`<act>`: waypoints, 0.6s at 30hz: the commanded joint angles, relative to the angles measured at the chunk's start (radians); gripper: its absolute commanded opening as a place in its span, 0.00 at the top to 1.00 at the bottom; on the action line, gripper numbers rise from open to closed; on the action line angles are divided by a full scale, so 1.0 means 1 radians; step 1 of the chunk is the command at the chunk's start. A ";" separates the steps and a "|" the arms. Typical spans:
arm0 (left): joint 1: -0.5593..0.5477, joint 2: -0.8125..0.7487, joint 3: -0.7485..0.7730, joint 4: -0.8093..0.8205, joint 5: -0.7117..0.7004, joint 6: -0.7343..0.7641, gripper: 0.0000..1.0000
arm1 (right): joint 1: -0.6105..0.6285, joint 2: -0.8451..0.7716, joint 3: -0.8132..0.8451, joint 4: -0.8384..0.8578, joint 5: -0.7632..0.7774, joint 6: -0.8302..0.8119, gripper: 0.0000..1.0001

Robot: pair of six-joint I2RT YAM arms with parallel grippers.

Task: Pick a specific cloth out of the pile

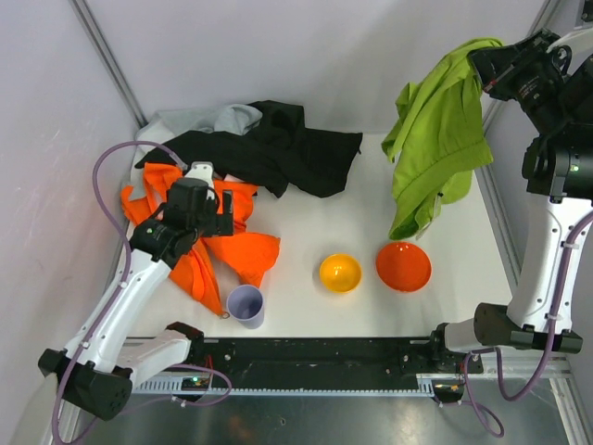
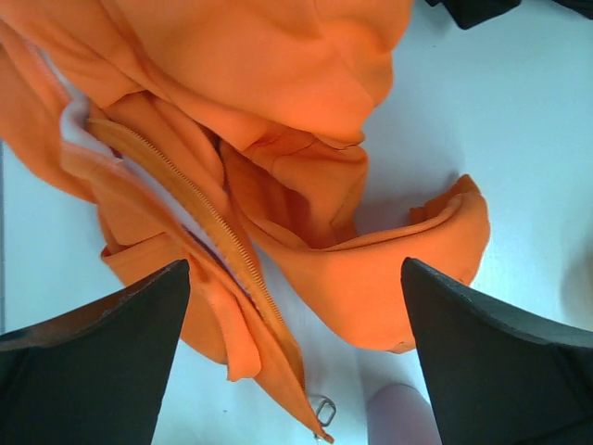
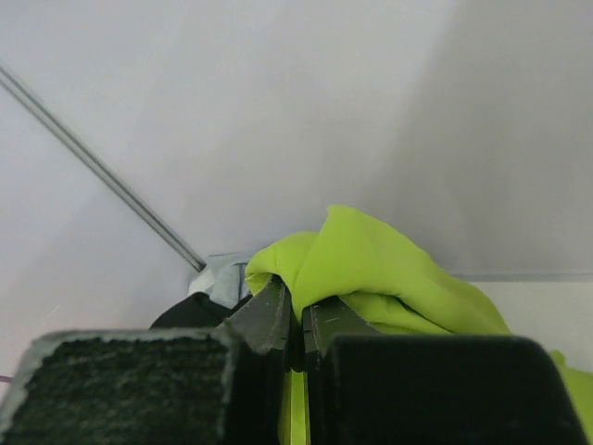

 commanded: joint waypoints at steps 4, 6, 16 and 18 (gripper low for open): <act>-0.047 -0.030 0.033 0.000 -0.181 0.010 0.00 | -0.051 -0.012 -0.035 0.125 0.018 -0.024 1.00; -0.048 -0.028 0.029 0.003 -0.176 0.010 0.00 | -0.067 -0.003 -0.047 0.135 0.021 -0.023 1.00; -0.047 -0.012 0.001 0.009 -0.161 0.003 0.00 | -0.117 0.063 -0.111 0.155 0.001 0.008 1.00; -0.049 -0.009 -0.001 0.019 -0.138 0.000 0.00 | -0.119 0.058 -0.167 0.165 -0.007 0.004 1.00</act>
